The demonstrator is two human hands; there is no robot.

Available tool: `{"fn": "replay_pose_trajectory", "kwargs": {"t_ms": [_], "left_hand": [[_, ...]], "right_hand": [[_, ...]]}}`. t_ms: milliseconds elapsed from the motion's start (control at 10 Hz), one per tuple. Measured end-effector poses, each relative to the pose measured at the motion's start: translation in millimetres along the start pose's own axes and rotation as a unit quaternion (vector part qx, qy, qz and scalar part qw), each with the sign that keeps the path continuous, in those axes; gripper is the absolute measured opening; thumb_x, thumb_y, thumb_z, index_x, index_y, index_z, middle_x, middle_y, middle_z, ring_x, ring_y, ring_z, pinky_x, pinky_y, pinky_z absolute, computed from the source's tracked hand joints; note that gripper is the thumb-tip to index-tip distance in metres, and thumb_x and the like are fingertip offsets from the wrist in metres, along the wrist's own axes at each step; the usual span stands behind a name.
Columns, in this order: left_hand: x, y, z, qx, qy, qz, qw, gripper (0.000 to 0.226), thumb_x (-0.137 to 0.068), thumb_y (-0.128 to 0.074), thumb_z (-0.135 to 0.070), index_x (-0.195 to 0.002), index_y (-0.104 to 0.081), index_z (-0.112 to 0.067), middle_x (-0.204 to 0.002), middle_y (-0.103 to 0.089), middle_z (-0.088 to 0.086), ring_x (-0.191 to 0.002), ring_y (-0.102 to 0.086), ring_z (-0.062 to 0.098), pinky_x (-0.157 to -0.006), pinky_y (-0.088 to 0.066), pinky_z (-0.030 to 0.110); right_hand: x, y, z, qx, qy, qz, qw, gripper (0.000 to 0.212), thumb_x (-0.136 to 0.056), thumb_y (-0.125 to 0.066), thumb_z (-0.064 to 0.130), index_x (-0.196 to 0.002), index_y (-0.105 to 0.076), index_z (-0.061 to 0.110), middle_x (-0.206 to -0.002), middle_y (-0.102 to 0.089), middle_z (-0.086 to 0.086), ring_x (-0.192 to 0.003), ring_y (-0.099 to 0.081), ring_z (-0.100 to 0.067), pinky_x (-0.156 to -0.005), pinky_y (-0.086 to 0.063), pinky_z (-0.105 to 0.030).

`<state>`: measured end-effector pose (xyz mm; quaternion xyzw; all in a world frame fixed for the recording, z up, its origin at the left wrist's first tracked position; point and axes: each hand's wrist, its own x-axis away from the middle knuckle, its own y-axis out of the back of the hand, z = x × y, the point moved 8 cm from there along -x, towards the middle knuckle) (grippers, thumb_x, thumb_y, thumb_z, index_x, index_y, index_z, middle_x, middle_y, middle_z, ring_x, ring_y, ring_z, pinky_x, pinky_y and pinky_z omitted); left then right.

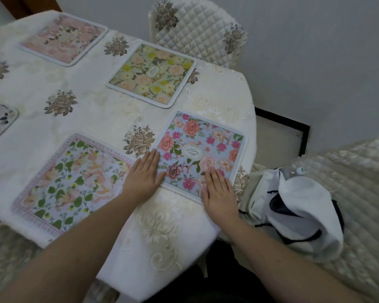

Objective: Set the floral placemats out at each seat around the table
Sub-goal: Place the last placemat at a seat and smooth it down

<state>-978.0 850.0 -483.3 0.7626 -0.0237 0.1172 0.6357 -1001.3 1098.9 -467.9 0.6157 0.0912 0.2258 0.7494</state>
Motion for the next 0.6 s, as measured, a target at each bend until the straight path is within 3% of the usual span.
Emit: {"fn": "replay_pose_trajectory", "kwargs": {"t_ms": [100, 200, 300, 400, 600], "left_hand": [[4.5, 3.7, 12.8, -0.022, 0.013, 0.019, 0.999, 0.076, -0.094, 0.006, -0.067, -0.157, 0.013, -0.024, -0.164, 0.017, -0.007, -0.150, 0.018, 0.009, -0.121, 0.011, 0.032], [3.4, 6.6, 18.1, -0.061, 0.016, 0.051, 0.997, 0.075, -0.096, 0.005, -0.066, -0.156, 0.017, -0.023, -0.164, 0.020, -0.004, -0.151, 0.019, 0.014, -0.122, 0.010, 0.036], [-0.4, 14.3, 15.9, -0.085, 0.026, 0.090, 0.992, 0.073, -0.101, -0.007, -0.061, -0.157, 0.014, -0.020, -0.166, 0.016, -0.001, -0.153, 0.015, 0.017, -0.123, 0.007, 0.041], [-0.4, 28.4, 3.6, -0.085, 0.056, 0.097, 0.990, 0.070, -0.104, -0.018, -0.053, -0.159, 0.002, -0.014, -0.168, 0.005, 0.004, -0.154, 0.008, 0.020, -0.124, 0.002, 0.046], [16.6, 55.7, -89.6, -0.022, -0.041, 0.065, 0.997, 0.066, -0.104, -0.027, -0.052, -0.159, -0.014, -0.018, -0.167, -0.015, 0.003, -0.154, -0.008, 0.023, -0.124, -0.009, 0.047]], "right_hand": [[6.7, 2.9, -9.2, -0.001, -0.016, 0.005, 1.000, 0.056, -0.104, -0.030, 0.037, -0.154, -0.027, 0.012, -0.162, -0.024, -0.005, -0.151, -0.016, -0.019, -0.122, -0.006, -0.036], [11.6, 5.4, -18.5, 0.001, -0.023, 0.020, 1.000, 0.058, -0.106, -0.025, 0.039, -0.157, -0.013, 0.015, -0.165, -0.010, 0.000, -0.152, -0.006, -0.015, -0.121, 0.004, -0.033], [20.3, 11.0, -33.3, 0.017, -0.043, 0.044, 0.998, 0.058, -0.106, -0.022, 0.040, -0.158, -0.014, 0.015, -0.166, -0.011, -0.001, -0.152, -0.006, -0.015, -0.121, 0.006, -0.032], [33.5, 25.8, -37.7, 0.007, -0.063, 0.059, 0.996, 0.052, -0.106, -0.021, 0.038, -0.152, -0.031, 0.016, -0.161, -0.026, -0.006, -0.150, -0.016, -0.017, -0.123, -0.003, -0.036], [72.2, 67.2, -40.7, -0.055, -0.093, 0.040, 0.993, 0.058, -0.105, -0.021, 0.043, -0.156, -0.018, 0.017, -0.162, -0.024, -0.001, -0.148, -0.021, -0.015, -0.121, -0.013, -0.036]]}}
